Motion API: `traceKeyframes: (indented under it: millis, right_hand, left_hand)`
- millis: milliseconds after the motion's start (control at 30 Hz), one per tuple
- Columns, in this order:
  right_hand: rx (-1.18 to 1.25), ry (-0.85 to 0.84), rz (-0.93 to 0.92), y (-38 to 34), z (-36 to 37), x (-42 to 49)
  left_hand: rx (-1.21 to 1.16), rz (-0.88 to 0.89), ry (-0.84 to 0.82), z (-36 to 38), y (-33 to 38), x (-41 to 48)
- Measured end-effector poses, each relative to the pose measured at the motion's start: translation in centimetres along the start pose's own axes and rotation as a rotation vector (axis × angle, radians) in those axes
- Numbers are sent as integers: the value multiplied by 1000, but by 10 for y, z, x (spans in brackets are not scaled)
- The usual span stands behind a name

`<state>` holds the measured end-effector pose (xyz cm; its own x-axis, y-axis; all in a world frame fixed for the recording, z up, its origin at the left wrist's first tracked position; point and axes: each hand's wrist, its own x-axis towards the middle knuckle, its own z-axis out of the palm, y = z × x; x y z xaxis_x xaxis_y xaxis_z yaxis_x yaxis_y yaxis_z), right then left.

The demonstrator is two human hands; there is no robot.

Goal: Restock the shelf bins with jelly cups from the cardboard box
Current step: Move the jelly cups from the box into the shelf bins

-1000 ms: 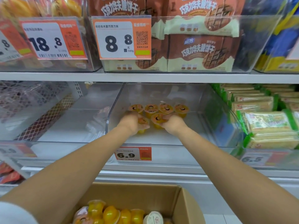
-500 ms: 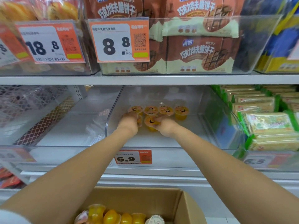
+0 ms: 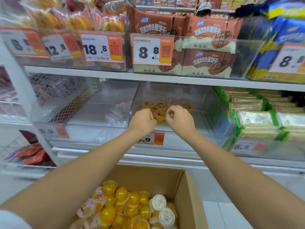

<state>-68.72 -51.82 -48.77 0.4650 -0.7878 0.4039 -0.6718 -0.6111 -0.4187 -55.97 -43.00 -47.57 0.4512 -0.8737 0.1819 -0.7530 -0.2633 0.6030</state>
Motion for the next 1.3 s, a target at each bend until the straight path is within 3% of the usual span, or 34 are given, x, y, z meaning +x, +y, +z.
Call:
traceKeyframes:
  millis: [133,200,400,500,567,633,767,933,1067,1133,1233,1300]
  right_hand:
    - [52,58,-126,-32,2,-63]
    - [53,-22,-161,-39,22,-93]
    - [-53,-638,-160,-36,126,-158]
    - [-144,-859,-195,-36,186,-175]
    - [-235,-1014,-242,-40,222,-185]
    - [-303,-1102,-277,-43,254,-194]
    - [-366,-1144,-301,-43,291,-207]
    - [-421,-958,-373,-36,307,-221]
    - [-424,-688,-532,-44,311,-218]
    - [-412,-707,-547,-42,304,-215]
    - [-282,-667,-389,-29,277,-209]
    - [-65,-712,-177,-19,245,-199]
  left_hand:
    - [-75,-27,72,-14,-8,-61]
    - [-40,-98,-14,-10,-36,-85]
    - [303,-327,-510,19,-180,-146]
    - [527,-418,-643,43,-256,-163]
    - [574,-464,-685,66,-303,-168]
    - [575,-466,-702,68,-307,-172]
    - [683,-452,-738,83,-307,-166]
    - [832,-323,-720,87,-309,-165]
    - [718,-377,-680,78,-301,-168]
    - [622,-428,-639,73,-294,-166]
    - [548,-375,-556,58,-278,-162]
    - [414,-330,-510,49,-262,-159]
